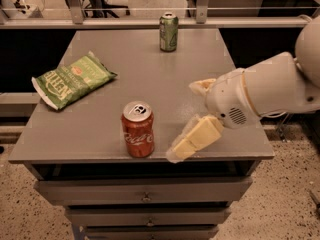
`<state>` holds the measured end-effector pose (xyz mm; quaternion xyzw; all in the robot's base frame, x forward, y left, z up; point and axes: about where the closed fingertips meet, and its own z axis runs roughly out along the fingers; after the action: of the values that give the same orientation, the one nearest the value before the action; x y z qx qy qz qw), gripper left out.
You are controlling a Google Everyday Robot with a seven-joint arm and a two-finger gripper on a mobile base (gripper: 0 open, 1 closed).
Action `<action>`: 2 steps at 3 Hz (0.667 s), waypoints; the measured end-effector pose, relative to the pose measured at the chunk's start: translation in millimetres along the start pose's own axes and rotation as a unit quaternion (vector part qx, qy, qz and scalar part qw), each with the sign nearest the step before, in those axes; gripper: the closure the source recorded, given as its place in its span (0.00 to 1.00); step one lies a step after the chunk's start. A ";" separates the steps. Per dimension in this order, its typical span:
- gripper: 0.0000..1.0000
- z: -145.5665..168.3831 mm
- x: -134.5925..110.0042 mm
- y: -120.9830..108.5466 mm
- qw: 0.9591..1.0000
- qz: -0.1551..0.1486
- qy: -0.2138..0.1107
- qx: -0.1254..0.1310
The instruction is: Knock coke can over
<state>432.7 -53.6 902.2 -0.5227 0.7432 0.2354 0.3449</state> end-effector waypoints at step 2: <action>0.00 77.3 -13.7 16.3 0.998 0.005 -0.057 -0.022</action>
Offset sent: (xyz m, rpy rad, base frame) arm 0.0263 0.0969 -0.0607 0.1803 -0.0167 0.0230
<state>440.9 15.3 862.0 -0.5120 0.7196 0.2835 0.3738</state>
